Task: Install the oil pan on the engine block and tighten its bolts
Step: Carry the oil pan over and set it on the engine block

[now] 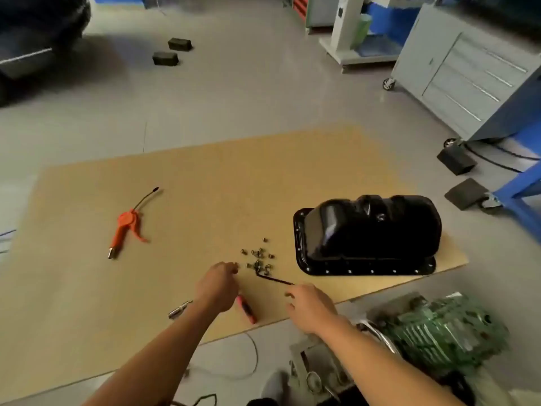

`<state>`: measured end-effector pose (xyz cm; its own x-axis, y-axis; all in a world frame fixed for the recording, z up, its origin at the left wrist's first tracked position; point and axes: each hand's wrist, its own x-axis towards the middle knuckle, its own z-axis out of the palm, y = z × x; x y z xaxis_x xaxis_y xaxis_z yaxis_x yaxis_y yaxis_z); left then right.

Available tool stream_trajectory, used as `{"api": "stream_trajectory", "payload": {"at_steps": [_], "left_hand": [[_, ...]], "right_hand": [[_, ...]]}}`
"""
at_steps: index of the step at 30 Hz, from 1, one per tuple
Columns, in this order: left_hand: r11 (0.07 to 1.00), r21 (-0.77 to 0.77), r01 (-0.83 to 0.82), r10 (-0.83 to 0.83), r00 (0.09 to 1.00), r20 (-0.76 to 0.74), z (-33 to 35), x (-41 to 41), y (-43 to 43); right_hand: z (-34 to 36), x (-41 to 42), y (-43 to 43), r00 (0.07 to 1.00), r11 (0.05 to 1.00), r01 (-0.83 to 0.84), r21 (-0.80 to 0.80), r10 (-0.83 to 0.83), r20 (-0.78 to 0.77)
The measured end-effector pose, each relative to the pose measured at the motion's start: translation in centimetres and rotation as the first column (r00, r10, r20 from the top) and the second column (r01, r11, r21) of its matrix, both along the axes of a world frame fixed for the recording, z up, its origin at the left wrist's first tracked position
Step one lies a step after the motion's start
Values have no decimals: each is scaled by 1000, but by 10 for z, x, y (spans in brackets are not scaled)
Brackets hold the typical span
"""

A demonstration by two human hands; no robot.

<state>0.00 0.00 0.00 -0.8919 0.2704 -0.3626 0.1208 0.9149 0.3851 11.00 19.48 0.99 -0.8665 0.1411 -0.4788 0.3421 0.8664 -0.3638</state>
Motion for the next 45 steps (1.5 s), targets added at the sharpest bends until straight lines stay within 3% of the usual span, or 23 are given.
{"api": "stream_trajectory", "payload": {"at_steps": [7, 13, 20, 22, 26, 30, 33, 36, 40, 45], "left_hand": [[1000, -17, -20, 21, 998, 67, -26, -34, 15], [981, 123, -148, 138, 986, 91, -33, -43, 43], [920, 296, -257, 224, 964, 142, -29, -38, 66], [922, 286, -262, 259, 965, 48, -33, -32, 67], [975, 188, -120, 149, 978, -149, -51, -24, 74], [989, 140, -47, 77, 973, -216, -72, -18, 91], [982, 190, -20, 71, 961, -267, -81, -19, 99], [968, 250, -16, 84, 961, -264, -86, -26, 105], [976, 198, 92, -21, 943, -332, -90, -42, 108], [965, 236, 117, -19, 924, -383, -93, -56, 109]], "right_hand": [[-26, -50, -8, 999, 999, -45, -19, 46, 20], [-23, -45, 16, 999, 991, 53, -123, -53, 2], [-19, -15, 63, 989, 986, 143, -90, -145, -17], [-20, -8, 66, 987, 982, 157, -103, -160, -19], [-24, 4, 62, 979, 968, 181, -176, -194, -56], [-21, 12, 68, 941, 927, 269, -260, -311, -134], [-15, 18, 83, 921, 914, 309, -265, -356, -157], [-7, 21, 97, 914, 905, 322, -277, -374, -157], [-1, 22, 104, 905, 898, 337, -283, -392, -164], [-2, 24, 95, 924, 893, 310, -326, -364, -120]]}}
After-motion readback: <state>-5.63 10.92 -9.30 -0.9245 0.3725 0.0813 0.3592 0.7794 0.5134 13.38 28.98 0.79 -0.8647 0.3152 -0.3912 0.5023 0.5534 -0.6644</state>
